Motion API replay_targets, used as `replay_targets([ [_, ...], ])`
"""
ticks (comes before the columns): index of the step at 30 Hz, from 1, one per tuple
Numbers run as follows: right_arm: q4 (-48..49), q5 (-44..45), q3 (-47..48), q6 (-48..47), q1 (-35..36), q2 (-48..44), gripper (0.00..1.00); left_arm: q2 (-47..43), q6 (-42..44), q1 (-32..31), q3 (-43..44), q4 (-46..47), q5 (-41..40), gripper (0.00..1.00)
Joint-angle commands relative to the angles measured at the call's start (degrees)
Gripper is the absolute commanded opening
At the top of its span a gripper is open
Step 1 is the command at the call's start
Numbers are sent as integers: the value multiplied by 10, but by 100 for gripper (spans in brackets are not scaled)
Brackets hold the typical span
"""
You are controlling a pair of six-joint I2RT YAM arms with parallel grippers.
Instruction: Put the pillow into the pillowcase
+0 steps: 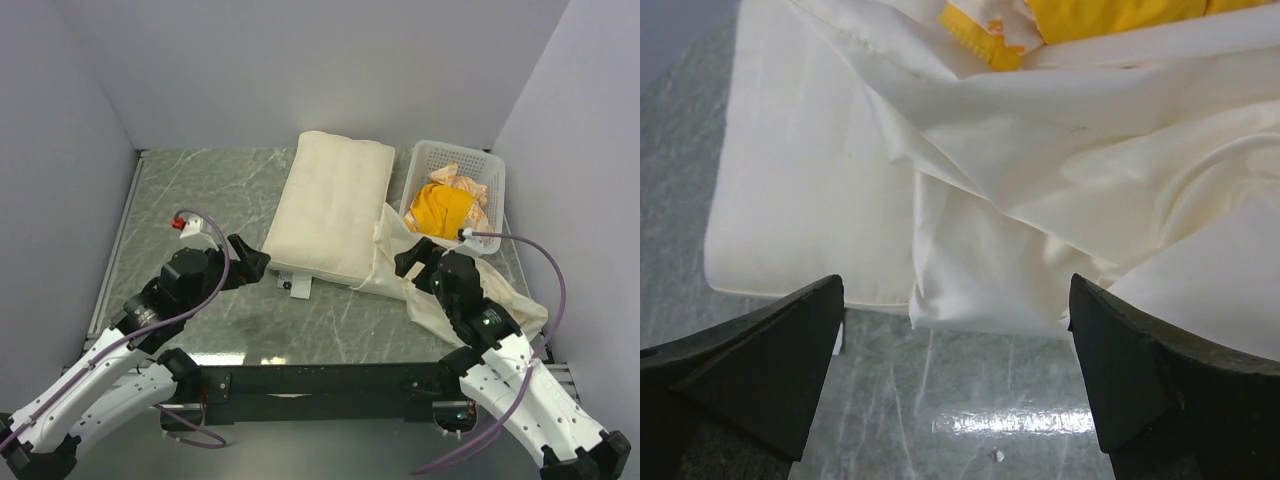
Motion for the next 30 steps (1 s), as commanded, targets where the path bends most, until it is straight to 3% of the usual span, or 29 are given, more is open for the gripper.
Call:
replay_targets([
  [1, 33, 0, 6, 2, -2, 32, 100, -12, -2, 0, -3, 17, -14, 99],
  [12, 36, 18, 14, 14, -1, 80, 100, 21, -5, 0, 0, 25, 11, 99],
  [18, 55, 54, 28, 32, -2, 147, 100, 51, 3, 0, -22, 97, 81, 100],
  [30, 108, 25, 130, 35, -45, 482, 100, 136, -50, -1, -60, 180, 140, 99],
])
